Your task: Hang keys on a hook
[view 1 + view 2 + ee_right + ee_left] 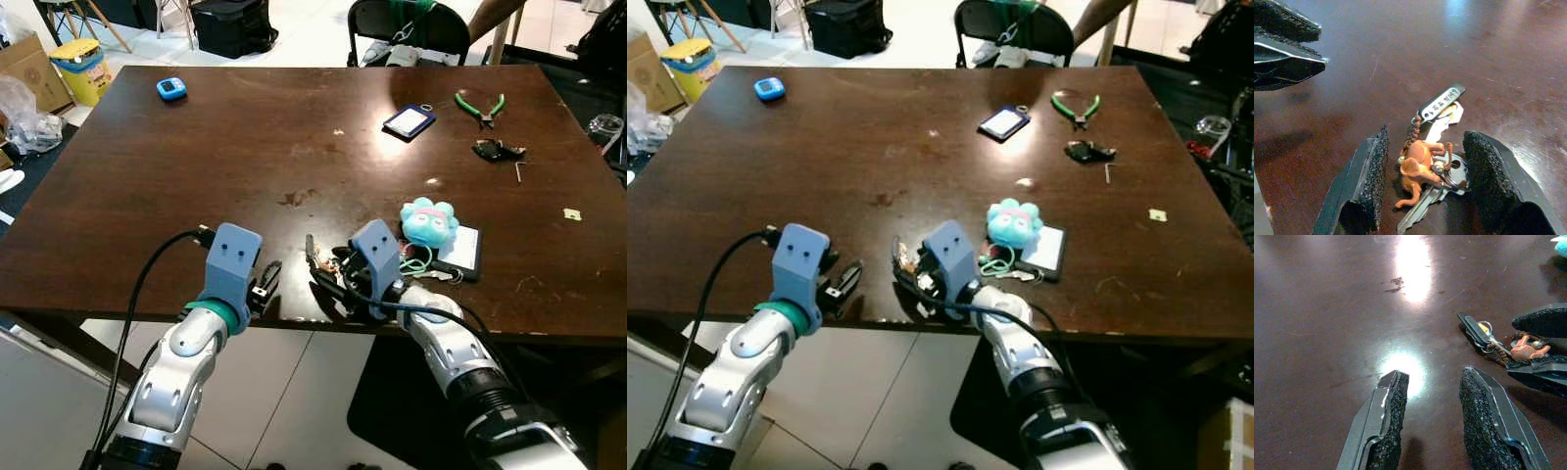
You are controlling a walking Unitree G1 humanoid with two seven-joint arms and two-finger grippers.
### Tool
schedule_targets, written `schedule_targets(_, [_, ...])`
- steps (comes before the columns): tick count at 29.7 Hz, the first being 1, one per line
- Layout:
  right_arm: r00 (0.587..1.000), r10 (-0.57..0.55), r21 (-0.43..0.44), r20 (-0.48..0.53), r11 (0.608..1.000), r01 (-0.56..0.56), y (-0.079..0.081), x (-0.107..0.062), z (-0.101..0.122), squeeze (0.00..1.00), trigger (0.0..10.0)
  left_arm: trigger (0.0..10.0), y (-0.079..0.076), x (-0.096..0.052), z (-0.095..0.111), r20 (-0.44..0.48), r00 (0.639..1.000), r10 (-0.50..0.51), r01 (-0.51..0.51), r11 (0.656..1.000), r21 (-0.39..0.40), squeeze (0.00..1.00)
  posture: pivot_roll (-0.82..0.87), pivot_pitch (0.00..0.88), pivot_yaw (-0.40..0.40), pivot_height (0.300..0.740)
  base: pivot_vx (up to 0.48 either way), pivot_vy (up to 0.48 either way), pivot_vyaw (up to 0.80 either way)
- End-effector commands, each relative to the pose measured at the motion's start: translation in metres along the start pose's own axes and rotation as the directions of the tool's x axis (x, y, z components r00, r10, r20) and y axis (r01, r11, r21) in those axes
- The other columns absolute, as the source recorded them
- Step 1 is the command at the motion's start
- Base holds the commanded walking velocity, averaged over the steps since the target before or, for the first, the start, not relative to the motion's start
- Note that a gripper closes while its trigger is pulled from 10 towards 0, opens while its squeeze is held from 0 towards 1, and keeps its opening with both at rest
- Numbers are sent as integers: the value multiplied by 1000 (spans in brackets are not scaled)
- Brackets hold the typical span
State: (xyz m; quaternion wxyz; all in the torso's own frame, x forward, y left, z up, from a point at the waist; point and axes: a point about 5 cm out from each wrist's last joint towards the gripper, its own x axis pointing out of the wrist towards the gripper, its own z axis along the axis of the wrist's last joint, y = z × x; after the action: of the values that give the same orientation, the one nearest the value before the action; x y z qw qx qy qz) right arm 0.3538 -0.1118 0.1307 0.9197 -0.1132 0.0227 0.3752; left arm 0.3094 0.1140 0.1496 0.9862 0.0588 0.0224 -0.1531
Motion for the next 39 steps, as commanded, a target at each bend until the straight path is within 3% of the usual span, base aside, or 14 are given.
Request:
schedule_targets(1, [999, 30, -12, -24, 999, -30, 6, -2, -8, 0, 10000, 10000, 4, -4, -6, -25, 999, 20, -20, 1000, 7, 0, -62, 174, 131, 740, 0, 0, 0])
schedule_targets(6, [999, 35, -15, -31, 999, -35, 6, -4, -10, 0, 10000, 10000, 4, -4, -6, -25, 999, 21, -21, 1000, 6, 0, -62, 174, 131, 740, 0, 0, 0])
schedule_targets(7, [999, 33, -18, -34, 999, -33, 5, -6, -11, 0, 4745, 10000, 4, -4, -6, -26, 999, 20, -20, 1000, 5, 0, -68, 172, 133, 740, 0, 0, 0])
schedule_targets(8, [999, 33, -18, -34, 999, -33, 5, -6, -11, 0, 4745, 10000, 4, -4, -6, -26, 999, 20, -20, 1000, 5, 0, -68, 172, 133, 740, 0, 0, 0])
schedule_targets(9, [999, 29, -18, -36, 999, -30, 4, -7, -12, 0, 3255, 10000, 4, -4, -6, -26, 999, 19, -19, 1000, 5, 0, -69, 171, 133, 740, 0, 0, 0])
schedule_targets(12, [999, 25, -17, -34, 1000, -25, 3, -8, -12, 0, 2902, 10000, 4, -3, -6, -27, 999, 19, -19, 1000, 5, 0, -70, 170, 133, 740, 0, 0, 0])
schedule_targets(13, [999, 22, -18, -31, 1000, -22, 2, -8, -11, 0, 3961, 10000, 4, -3, -6, -27, 999, 19, -19, 1000, 4, 0, -70, 169, 132, 740, 0, 0, 0])
schedule_targets(21, [1000, 7, -18, -14, 1000, -7, -2, -8, -9, 0, 3961, 10000, 4, -3, -6, -28, 999, 21, -21, 1000, 5, 0, -71, 166, 132, 740, 0, 0, 0])
schedule_targets(22, [1000, -11, -19, 4, 1000, 11, -4, -8, -6, 0, 10000, 10000, 4, -2, -6, -29, 999, 21, -21, 1000, 5, 0, -72, 164, 132, 740, 0, 0, 0])
schedule_targets(30, [987, -82, -9, 140, 996, 84, -12, -8, 22, 0, 10000, 10000, 4, -2, -6, -29, 999, 22, -22, 1000, 6, 0, -73, 161, 133, 740, 0, 0, 0])
schedule_targets(31, [972, -106, -4, 212, 994, 109, -14, -9, 38, 0, 10000, 10000, 4, -3, -6, -30, 999, 23, -23, 1000, 6, 0, -73, 160, 133, 740, 0, 0, 0])
schedule_targets(32, [972, -106, -4, 212, 994, 109, -14, -9, 38, 0, 10000, 10000, 4, -3, -6, -30, 999, 23, -23, 1000, 6, 0, -73, 160, 133, 740, 0, 0, 0])
schedule_targets(34, [917, -166, 29, 363, 986, 167, -20, -16, 74, 0, 10000, 10000, 5, -3, -7, -29, 999, 23, -23, 1000, 5, 0, -74, 158, 133, 740, 0, 0, 0])
schedule_targets(39, [877, -200, 53, 436, 979, 196, -22, -24, 93, 0, 10000, 10000, 5, -2, -7, -27, 999, 24, -24, 1000, 4, 0, -83, 149, 132, 740, 0, 0, 0])
